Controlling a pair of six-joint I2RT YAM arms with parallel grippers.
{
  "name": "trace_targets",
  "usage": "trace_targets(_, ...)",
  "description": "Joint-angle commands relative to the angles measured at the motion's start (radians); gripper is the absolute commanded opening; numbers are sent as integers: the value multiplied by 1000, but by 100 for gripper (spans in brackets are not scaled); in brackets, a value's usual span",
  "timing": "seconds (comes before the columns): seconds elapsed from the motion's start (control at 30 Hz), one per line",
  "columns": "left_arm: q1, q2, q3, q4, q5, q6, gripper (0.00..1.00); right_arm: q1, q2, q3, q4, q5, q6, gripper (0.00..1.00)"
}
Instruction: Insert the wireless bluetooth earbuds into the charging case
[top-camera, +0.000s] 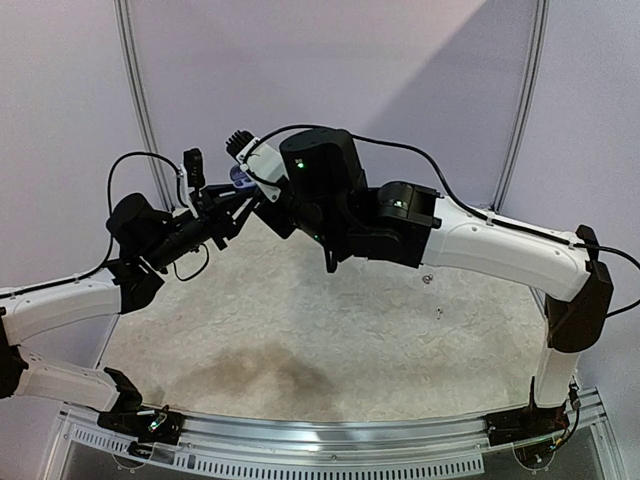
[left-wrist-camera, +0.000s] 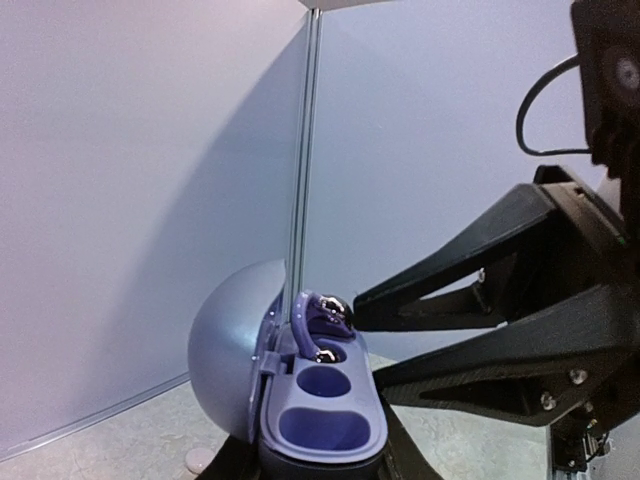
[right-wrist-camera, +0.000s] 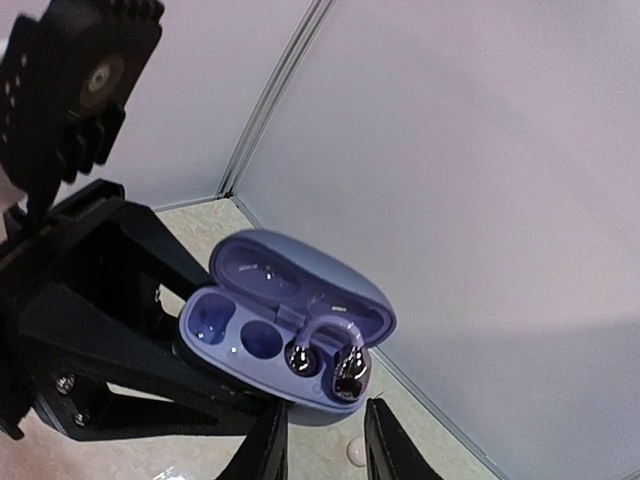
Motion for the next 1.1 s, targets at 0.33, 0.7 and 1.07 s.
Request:
trace_targets(0.33, -2, -35, 2, 31, 14, 27, 0, -15, -147, 26, -86, -179, 129, 44)
trace_targets(0.7, -2, -37, -3, 30, 167, 126, 0, -91, -195, 22, -194, -520, 476, 20)
trace_targets(1.07, -3, -36, -5, 39, 217, 117, 0, -92, -158, 8, -192, -560, 486, 21)
